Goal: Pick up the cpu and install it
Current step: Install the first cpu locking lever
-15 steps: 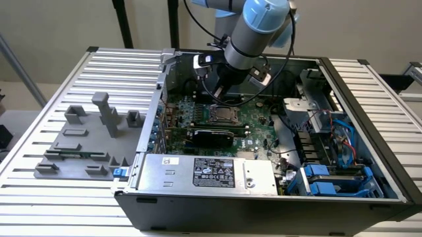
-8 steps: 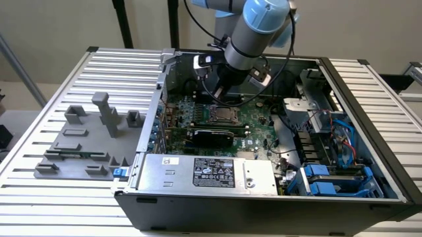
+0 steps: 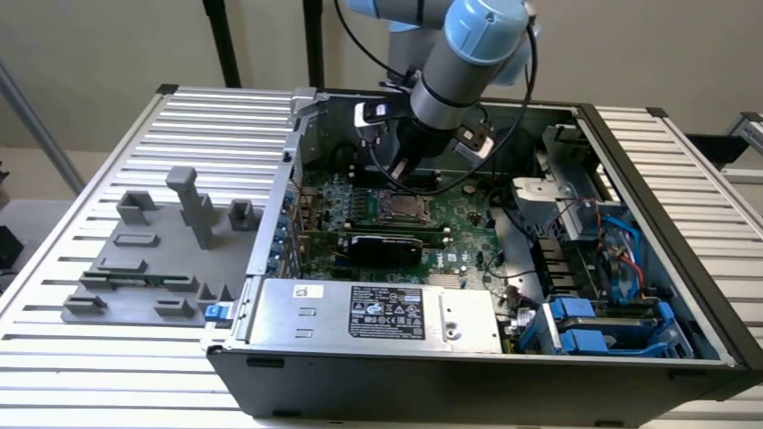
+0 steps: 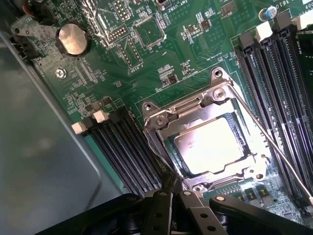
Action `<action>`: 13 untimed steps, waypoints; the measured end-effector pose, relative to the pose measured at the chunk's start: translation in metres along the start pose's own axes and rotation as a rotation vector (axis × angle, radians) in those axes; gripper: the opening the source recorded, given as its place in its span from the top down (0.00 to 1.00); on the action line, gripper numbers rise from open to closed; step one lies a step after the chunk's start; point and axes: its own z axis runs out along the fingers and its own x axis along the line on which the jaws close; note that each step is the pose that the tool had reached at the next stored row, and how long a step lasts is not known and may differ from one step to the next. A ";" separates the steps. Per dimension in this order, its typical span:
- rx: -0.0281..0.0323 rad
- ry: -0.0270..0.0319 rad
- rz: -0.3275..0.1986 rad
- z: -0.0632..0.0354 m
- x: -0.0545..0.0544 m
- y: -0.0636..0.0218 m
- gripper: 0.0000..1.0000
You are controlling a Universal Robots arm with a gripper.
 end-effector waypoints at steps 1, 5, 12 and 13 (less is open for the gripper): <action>0.0000 0.0002 0.000 0.0000 0.000 0.0009 0.89; -0.0002 -0.0005 0.003 -0.0004 0.002 0.0040 0.89; 0.0010 -0.0052 0.006 -0.0009 0.003 0.0058 0.89; 0.0015 -0.0055 0.006 -0.0013 0.003 0.0057 0.89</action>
